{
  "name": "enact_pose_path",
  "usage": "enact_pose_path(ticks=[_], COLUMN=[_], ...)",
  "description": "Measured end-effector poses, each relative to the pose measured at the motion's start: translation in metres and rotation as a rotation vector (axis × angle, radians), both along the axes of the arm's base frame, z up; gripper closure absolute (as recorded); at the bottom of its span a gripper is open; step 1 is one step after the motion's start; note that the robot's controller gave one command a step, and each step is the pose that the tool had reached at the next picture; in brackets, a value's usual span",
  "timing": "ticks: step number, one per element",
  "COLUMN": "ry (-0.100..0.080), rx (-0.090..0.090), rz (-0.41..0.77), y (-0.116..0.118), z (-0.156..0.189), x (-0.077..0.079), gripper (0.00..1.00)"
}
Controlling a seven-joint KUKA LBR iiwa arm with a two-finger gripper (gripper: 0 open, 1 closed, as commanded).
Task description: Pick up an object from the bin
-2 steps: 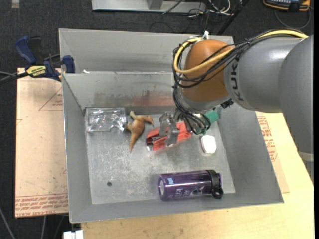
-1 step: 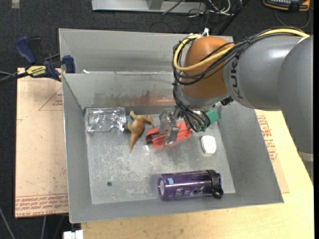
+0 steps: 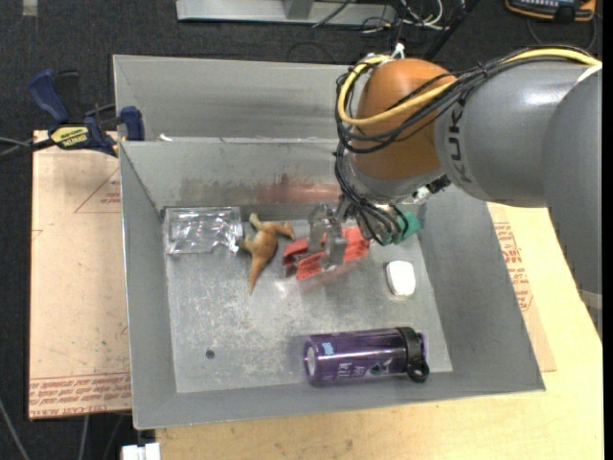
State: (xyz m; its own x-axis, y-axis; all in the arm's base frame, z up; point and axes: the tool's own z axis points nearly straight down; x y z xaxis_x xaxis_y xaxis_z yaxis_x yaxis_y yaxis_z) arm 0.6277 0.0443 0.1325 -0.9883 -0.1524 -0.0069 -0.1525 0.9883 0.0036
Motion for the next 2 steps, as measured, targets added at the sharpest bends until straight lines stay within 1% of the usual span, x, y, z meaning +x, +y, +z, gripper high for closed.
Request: enact_pose_path(ticks=[1, 2], ry=[0.008, 0.001], rx=[0.0, 0.0], rz=[-0.005, -0.005], y=[-0.006, -0.006], z=[0.039, 0.102], x=[-0.001, 0.005], gripper=[1.0, 1.0])
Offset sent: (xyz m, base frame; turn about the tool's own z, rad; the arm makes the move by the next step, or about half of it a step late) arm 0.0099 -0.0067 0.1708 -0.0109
